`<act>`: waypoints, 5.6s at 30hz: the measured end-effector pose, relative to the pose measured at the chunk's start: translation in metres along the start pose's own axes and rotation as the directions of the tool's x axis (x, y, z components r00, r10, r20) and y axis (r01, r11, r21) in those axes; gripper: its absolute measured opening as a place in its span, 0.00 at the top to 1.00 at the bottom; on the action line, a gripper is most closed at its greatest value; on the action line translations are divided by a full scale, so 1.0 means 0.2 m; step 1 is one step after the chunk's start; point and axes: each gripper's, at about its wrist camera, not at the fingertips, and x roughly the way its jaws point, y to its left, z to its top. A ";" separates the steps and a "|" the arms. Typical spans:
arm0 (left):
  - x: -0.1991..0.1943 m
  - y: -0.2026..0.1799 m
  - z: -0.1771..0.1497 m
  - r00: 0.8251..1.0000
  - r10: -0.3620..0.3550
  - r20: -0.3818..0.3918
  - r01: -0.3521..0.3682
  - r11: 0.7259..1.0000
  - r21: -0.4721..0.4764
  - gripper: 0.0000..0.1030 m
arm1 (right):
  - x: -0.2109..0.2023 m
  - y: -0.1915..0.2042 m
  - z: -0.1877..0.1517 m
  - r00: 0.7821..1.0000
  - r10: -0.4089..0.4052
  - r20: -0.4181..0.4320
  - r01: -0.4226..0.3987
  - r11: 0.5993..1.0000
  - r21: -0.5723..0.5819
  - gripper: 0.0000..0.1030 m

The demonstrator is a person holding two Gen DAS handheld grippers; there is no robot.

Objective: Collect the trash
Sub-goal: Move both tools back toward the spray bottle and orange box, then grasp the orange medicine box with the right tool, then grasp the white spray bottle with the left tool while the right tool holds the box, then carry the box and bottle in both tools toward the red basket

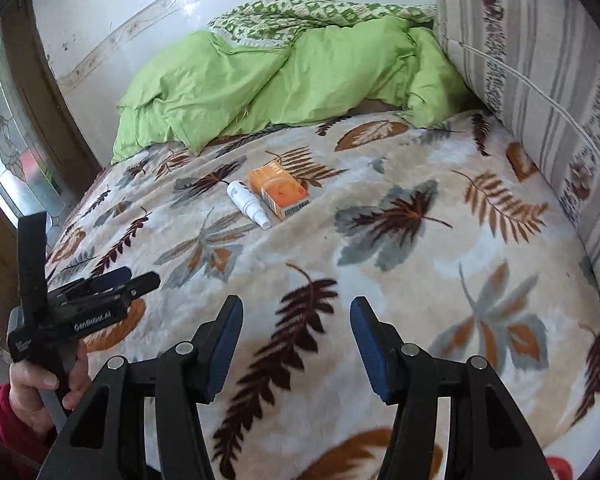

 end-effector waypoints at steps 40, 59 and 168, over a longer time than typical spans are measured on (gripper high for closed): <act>0.13 0.46 0.16 0.993 -0.111 -0.028 0.099 0.952 -0.290 0.36 | 0.86 0.55 0.21 0.957 0.183 -0.225 -0.208 0.974 -0.091 0.52; 0.23 0.41 0.18 0.999 -0.016 -0.034 0.008 0.971 -0.238 0.70 | 0.47 0.49 0.08 0.998 0.059 -0.021 -0.060 0.998 -0.019 0.52; -0.71 -0.10 -0.26 0.950 0.038 0.311 -0.069 0.994 0.088 0.72 | -0.33 0.55 -0.30 0.975 0.030 0.221 -0.019 0.999 -0.048 0.52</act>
